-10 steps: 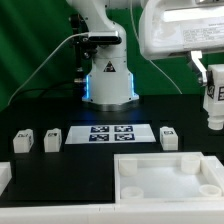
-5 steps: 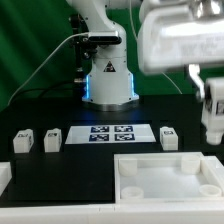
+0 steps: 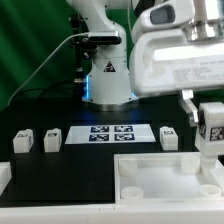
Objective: Assemble one leg
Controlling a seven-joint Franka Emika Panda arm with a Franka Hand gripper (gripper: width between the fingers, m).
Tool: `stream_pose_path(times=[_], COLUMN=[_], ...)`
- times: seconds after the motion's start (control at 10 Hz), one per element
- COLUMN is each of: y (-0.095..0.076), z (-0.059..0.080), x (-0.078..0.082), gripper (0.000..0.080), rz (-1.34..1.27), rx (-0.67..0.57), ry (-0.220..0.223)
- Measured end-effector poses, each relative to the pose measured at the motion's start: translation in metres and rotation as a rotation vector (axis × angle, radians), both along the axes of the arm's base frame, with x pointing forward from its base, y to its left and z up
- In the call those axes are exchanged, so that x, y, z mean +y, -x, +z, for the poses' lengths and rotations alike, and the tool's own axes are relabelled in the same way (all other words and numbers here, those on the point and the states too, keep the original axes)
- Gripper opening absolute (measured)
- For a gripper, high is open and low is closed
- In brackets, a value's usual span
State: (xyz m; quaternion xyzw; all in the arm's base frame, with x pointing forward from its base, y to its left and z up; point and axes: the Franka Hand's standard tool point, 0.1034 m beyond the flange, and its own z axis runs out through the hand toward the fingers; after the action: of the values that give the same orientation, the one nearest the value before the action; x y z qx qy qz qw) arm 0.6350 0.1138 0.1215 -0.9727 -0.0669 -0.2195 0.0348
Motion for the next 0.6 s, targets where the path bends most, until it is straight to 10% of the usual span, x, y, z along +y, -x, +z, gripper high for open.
stream_pose_path(times=[0.6], y=[0.002], z=[-0.025], x=[0.006], gripper=[0.0293], rz=[0.017], rx=[-0.040], ry=[-0.009])
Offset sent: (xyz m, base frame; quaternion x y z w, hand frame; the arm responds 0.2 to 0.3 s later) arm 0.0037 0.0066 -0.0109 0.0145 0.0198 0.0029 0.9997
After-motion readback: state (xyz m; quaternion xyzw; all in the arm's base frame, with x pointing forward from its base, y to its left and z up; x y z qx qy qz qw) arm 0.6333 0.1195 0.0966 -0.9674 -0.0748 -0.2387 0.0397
